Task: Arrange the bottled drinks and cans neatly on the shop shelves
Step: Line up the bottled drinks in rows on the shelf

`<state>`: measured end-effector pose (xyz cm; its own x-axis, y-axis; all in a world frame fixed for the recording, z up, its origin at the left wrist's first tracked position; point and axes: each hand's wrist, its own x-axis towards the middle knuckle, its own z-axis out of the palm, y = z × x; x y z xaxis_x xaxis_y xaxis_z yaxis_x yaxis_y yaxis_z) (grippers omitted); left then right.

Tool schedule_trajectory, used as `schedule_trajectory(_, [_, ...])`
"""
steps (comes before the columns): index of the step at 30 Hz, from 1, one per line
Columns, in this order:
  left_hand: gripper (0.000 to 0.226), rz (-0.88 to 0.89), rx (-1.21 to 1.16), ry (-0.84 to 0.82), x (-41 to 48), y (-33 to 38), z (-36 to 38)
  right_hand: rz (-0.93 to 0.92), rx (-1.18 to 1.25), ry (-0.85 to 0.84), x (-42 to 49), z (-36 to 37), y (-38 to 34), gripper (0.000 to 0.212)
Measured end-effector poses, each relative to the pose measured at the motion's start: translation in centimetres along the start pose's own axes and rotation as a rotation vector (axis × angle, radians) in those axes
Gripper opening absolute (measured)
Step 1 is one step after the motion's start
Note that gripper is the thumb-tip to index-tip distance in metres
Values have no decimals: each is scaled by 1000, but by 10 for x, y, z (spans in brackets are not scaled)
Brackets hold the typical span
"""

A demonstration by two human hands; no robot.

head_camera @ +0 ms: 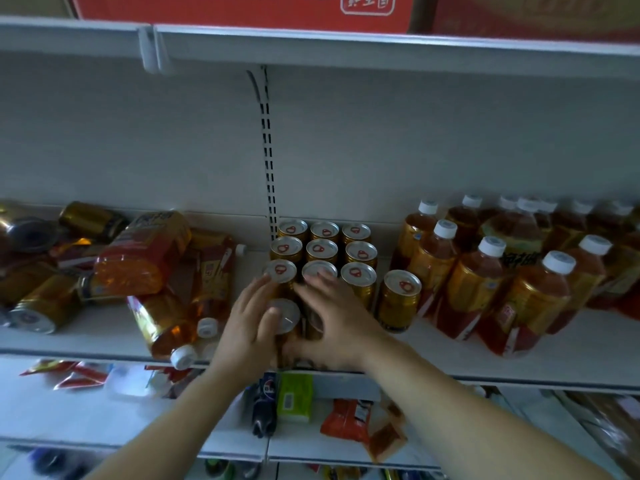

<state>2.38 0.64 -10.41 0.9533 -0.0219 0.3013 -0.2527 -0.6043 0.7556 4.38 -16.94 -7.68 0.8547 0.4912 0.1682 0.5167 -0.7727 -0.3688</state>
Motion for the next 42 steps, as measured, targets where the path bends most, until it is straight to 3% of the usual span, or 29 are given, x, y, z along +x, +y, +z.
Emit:
schedule_trajectory(2, [78,115,311,-59,-10,7,6,123,75,221,-2,-17,21,71])
schedule_trajectory(3, [79,196,485,-89,-10,12,11,226,2,287,-5,-23,36,67])
schedule_trajectory(5, [79,255,738,-159,-3,23,24,427,-247,192,-14,-22,62,63])
schedule_trajectory(7, [74,218,818,-211,6,23,33,485,-319,99,-22,-9,71,62])
schedule_trajectory(12, [68,175,753,-207,12,13,26,195,-189,330,-48,11,65,45])
schedule_trajectory(16, [72,172,685,-239,22,18,22,44,-16,263,-39,17,45,37])
schedule_trajectory(20, [80,97,645,-337,32,30,12,66,-15,114,-40,4,39,48])
schedule_trajectory(23, [88,140,639,-353,43,49,13,102,-158,219,-55,-29,53,59])
schedule_trajectory(25, [85,188,593,-341,54,69,19,201,-235,366,-66,-65,76,63])
schedule_trajectory(29, [73,278,443,-338,64,118,52,443,-351,505,-101,-138,131,60])
schedule_trajectory(33, [72,381,286,-320,72,167,118,701,-185,391,-129,-153,180,77])
schedule_trajectory(35, [78,399,265,-274,77,187,153,701,-22,339,-133,-144,191,62])
schedule_trajectory(37, [83,368,313,-252,79,199,180,604,-39,324,-135,-147,201,51])
schedule_trajectory(40, [85,332,401,-206,74,200,199,428,-14,503,-118,-186,217,49])
schedule_trajectory(42, [92,308,378,-160,72,199,204,438,50,435,-90,-215,235,61])
